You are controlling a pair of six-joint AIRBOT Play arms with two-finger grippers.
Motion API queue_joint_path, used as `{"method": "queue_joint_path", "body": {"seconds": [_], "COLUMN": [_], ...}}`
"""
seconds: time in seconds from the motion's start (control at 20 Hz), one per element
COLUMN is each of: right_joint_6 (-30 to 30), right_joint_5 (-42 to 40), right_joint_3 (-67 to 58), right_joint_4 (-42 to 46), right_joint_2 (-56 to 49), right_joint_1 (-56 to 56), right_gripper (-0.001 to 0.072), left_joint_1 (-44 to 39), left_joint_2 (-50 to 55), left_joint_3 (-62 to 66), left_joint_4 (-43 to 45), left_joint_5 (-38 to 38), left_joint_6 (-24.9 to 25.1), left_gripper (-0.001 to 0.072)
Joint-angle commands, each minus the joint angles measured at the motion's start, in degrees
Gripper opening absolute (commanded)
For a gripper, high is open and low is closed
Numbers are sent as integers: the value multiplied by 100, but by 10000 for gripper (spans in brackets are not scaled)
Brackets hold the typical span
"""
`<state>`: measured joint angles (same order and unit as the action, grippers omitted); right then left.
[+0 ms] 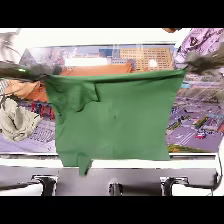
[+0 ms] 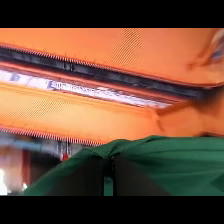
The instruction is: Fold the clothes and pants, and hang the long-sleeved shirts on hangers.
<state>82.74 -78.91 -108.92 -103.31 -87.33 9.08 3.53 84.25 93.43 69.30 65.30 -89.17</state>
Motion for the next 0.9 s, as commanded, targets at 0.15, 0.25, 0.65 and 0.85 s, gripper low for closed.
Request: {"method": "queue_joint_path", "body": {"seconds": [0.15,0.25,0.65,0.85], "right_joint_6": [35,37,66,61], "right_joint_5": [1836,1862,173,-70], "right_joint_3": [186,186,188,188], "right_joint_4": [-70,-63,-52,-122], "right_joint_2": [-2033,-2179,-2173,-2245], "right_joint_1": [-4,-4,-4,-11], "right_gripper": [26,26,26,27], "left_joint_1": [-138,-90,-28,-39], "left_joint_2": [2402,2575,2553,2601], "left_joint_3": [789,1086,1119,1117], "left_joint_4": [-74,-74,-70,107], "left_joint_5": [-1731,-1696,223,1158], "left_joint_6": [101,291,531,269], "left_gripper": [19,19,20,20]}}
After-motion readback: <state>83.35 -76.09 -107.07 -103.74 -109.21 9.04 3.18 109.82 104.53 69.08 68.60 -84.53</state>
